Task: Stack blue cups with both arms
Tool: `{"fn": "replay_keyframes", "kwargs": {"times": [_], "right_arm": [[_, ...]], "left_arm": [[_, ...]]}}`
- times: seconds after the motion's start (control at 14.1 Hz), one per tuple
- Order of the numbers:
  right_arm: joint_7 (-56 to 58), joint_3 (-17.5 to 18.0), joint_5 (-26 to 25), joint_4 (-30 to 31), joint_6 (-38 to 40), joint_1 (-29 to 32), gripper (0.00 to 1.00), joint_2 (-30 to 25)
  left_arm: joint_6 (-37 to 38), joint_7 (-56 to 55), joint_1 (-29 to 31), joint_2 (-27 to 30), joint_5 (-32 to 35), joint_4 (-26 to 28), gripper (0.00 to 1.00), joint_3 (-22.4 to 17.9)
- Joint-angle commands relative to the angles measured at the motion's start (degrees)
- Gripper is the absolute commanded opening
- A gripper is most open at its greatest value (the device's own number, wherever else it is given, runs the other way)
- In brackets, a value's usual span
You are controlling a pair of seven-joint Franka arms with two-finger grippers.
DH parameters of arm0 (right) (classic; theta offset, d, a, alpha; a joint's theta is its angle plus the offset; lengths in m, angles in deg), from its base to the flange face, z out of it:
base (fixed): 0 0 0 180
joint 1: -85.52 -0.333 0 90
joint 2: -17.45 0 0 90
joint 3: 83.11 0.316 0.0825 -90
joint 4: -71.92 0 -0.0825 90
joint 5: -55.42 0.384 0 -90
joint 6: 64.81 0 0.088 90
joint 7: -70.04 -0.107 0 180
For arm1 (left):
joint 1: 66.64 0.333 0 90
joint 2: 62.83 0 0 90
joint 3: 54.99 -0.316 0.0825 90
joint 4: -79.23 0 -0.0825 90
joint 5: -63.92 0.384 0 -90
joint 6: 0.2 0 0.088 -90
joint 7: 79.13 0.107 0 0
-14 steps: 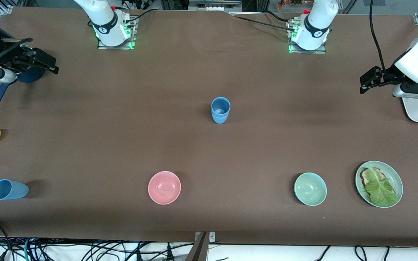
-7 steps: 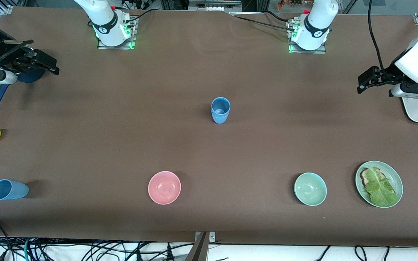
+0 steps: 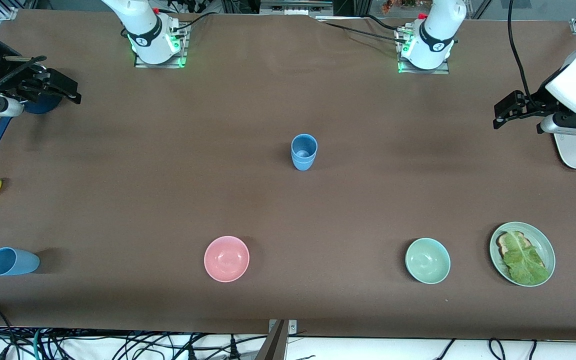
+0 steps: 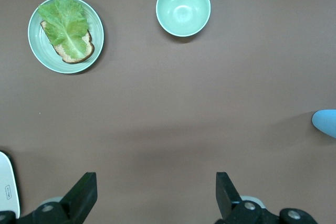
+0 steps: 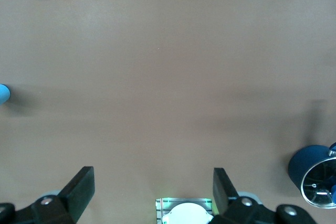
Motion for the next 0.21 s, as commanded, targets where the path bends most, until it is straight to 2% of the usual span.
{"fn": "replay_keyframes", "kwargs": {"times": [0.0, 0.14], "right_arm": [[0.6, 0.5, -0.5, 0.6, -0.1, 0.8, 1.00, -0.7], [0.6, 0.5, -0.5, 0.6, 0.1, 0.8, 1.00, -0.7]], "left_arm": [[1.3, 0.0, 0.1, -0.6, -0.7, -1.7, 1.00, -0.2], [1.3, -0.1, 0.1, -0.6, -0.7, -1.7, 1.00, -0.2]]}}
